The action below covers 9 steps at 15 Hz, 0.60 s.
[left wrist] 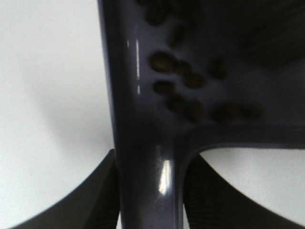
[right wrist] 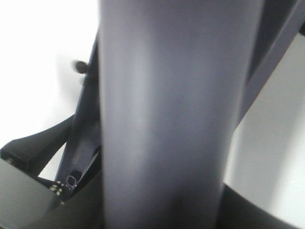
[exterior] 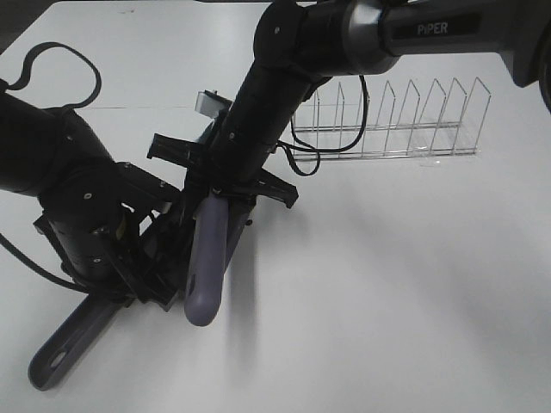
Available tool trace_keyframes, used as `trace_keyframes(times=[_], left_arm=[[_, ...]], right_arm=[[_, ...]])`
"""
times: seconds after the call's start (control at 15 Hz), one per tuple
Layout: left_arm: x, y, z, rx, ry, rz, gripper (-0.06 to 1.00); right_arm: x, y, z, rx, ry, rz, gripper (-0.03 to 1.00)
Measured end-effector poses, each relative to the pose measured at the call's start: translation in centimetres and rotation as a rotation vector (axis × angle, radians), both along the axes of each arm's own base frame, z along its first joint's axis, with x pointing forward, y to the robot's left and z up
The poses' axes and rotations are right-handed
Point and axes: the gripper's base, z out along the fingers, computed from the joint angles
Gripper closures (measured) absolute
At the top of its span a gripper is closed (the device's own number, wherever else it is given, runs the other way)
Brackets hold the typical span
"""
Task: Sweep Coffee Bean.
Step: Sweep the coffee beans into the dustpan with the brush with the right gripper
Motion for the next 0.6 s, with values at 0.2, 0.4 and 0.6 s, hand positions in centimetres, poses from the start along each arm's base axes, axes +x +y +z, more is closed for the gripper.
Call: trace_keyframes(times=[0.2, 0.4, 0.6], left_arm=[[0.0, 0.0, 0.0, -0.001, 0.002, 0.000, 0.60], [0.0, 0.0, 0.0, -0.003, 0.002, 0.000, 0.60], [0.0, 0.0, 0.0, -0.006, 0.005, 0.005, 0.60]], right_arm=[[0.2, 0.0, 1.1, -0.022, 0.001, 0.051, 0.67], [0.2, -0.7, 2.2, -0.124, 0.004, 0.139, 0.67], [0.7, -1.5, 3.0, -0.221, -0.057, 0.183, 0.67]])
